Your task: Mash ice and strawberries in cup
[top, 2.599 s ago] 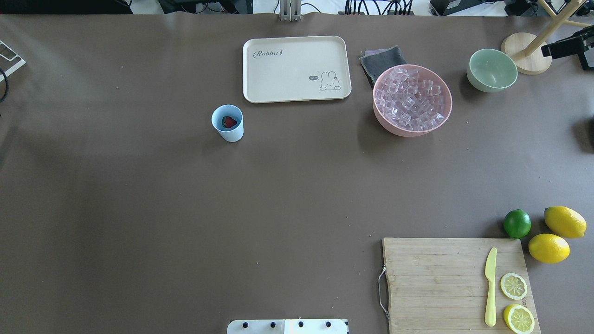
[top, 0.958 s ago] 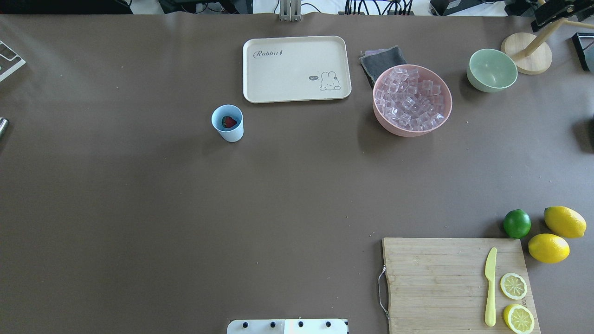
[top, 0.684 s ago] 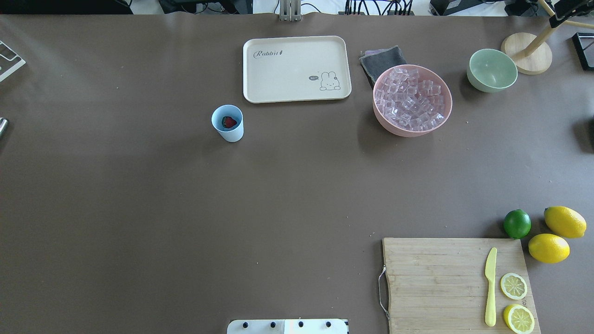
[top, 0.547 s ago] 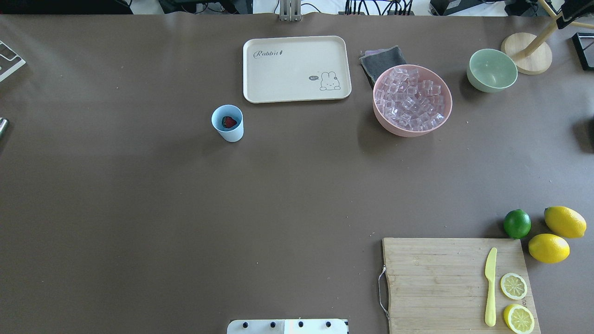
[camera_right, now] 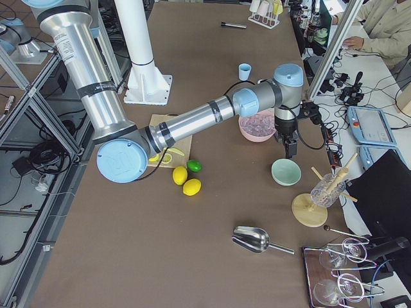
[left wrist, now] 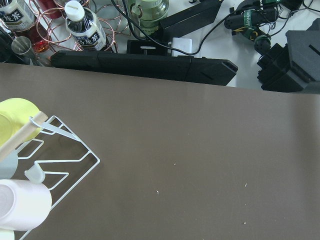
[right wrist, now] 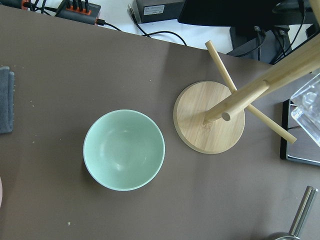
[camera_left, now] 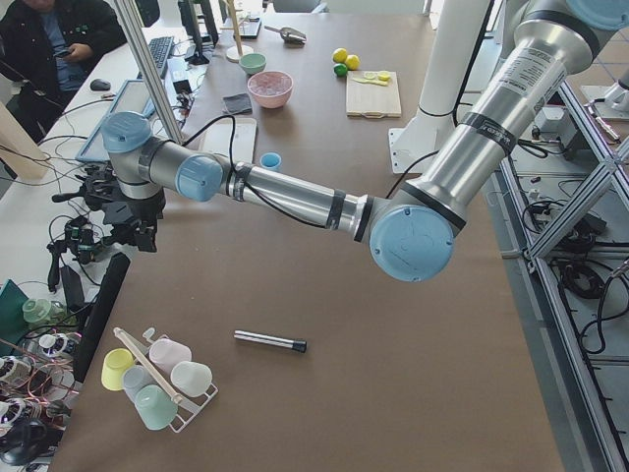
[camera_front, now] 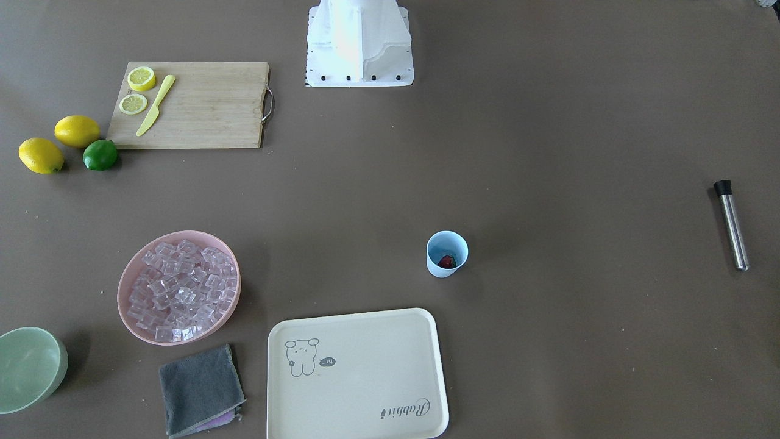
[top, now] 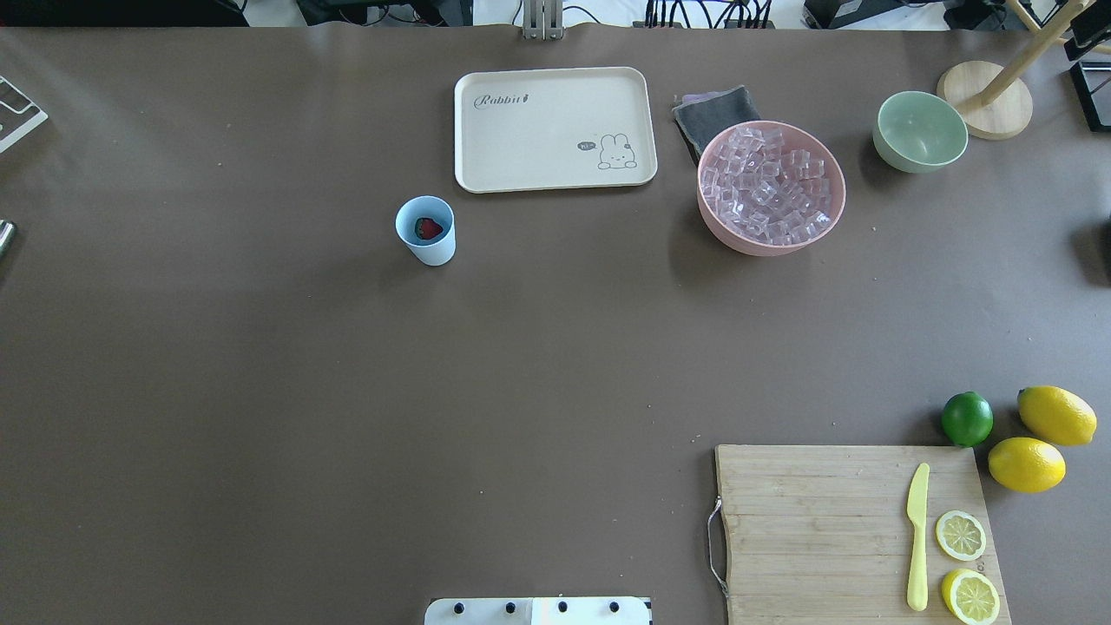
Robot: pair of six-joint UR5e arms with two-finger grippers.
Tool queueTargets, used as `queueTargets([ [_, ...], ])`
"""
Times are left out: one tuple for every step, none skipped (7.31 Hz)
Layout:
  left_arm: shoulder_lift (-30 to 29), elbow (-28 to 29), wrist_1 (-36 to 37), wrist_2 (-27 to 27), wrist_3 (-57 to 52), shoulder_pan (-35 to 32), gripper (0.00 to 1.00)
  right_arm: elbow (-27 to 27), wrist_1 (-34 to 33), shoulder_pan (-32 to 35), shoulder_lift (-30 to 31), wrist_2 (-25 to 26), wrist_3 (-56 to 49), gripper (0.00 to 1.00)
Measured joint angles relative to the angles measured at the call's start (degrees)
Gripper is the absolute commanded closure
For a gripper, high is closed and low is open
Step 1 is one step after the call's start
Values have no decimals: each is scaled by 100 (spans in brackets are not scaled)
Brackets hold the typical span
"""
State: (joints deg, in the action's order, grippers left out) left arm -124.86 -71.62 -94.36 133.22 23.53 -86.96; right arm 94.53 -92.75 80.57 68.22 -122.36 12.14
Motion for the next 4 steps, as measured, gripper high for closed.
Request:
queueTargets([
  [-243, 42, 312, -101, -1, 17, 2, 29, 13, -25, -19, 86, -1, 1],
  [-511, 33, 672, -233, -1, 32, 2, 38, 18, -59, -42, 138, -1, 1],
  [-726, -63, 1025, -325, -7, 33, 2, 38, 19, -85, -57, 197, -1, 1],
  [-727, -331, 1273, -362, -102, 2, 2, 39, 18, -97, -61, 250, -1, 1],
])
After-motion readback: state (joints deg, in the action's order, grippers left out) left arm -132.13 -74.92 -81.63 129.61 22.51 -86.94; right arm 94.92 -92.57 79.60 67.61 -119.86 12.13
